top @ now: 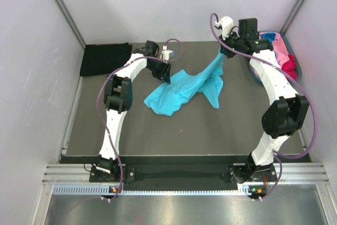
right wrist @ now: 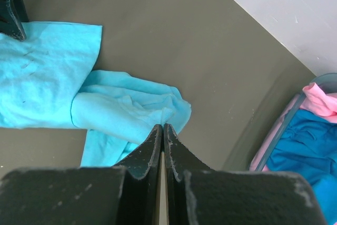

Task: Fold and stack the t-shirts
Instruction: Flatten the tshirt out

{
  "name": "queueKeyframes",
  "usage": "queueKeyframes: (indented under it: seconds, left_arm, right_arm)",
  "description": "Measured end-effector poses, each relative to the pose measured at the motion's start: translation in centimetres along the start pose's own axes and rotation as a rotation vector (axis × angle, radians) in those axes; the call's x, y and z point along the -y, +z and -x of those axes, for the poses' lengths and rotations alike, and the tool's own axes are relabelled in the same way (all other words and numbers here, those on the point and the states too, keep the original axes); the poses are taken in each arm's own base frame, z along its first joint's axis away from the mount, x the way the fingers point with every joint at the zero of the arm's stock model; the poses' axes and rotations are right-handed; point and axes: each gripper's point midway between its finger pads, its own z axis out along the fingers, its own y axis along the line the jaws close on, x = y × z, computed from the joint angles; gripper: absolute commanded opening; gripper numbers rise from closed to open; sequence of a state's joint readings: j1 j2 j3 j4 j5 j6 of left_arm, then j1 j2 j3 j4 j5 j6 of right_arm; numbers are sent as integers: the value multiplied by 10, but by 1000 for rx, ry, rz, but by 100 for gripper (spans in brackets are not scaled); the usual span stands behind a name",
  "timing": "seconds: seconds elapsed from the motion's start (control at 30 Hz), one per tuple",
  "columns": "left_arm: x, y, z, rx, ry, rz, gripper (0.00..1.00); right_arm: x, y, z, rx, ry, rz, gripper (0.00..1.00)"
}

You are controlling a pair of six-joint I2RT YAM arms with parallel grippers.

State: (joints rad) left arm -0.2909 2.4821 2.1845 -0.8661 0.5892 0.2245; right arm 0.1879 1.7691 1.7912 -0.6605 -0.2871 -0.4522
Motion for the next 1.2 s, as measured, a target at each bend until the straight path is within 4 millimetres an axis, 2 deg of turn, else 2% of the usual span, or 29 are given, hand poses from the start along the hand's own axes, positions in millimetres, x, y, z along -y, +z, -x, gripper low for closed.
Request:
queueKeyframes:
  seconds: [0.07, 0.1, 0.17, 0.27, 0.5, 0.6, 0.67, 0.73, 0.83, 0.93, 1.0, 1.1, 1.13, 1.2]
  left_arm:
    - [1, 1, 0, -1, -5, 0, 43]
    - [1, 2, 0, 0, -8, 0, 37]
    - [0, 4, 0, -1, -13, 2, 32]
    - [-2, 7, 0, 0, -20, 6, 1]
    - [-5, 8, 4, 8, 0, 22, 0]
    - [-9, 1, 12, 25, 22, 67, 0]
    - [-10, -12, 26, 64, 47, 103, 0]
    - [-6, -42, 53, 148, 97, 160, 0]
    - [15, -110, 98, 321, 204, 256, 0]
    - [54, -207, 139, 543, 338, 379, 0]
    - [83, -270, 155, 675, 420, 452, 0]
    - [115, -327, 153, 775, 509, 520, 0]
    - [121, -335, 147, 782, 529, 530, 0]
    - [126, -336, 125, 752, 546, 535, 0]
  right_arm:
    - [0, 0, 0, -1, -1, -1, 0]
    - [0, 0, 0, 0, -1, -1, 0]
    - [-1, 0, 1, 0, -2, -1, 0]
    - [-3, 1, 2, 1, -6, 3, 0]
    - [1, 4, 2, -4, -15, -31, 0]
    - [19, 13, 9, -4, -21, -85, 0]
    - [37, 24, 22, 13, -29, -130, 0]
    - [55, 31, 37, 45, -40, -175, 0]
    - [77, 27, 56, 93, -60, -245, 0]
    - [92, 15, 72, 138, -71, -306, 0]
    - [99, 5, 81, 165, -82, -343, 0]
    - [102, -9, 87, 181, -92, -372, 0]
    - [100, -15, 87, 182, -93, -374, 0]
    - [94, -25, 82, 176, -91, -370, 0]
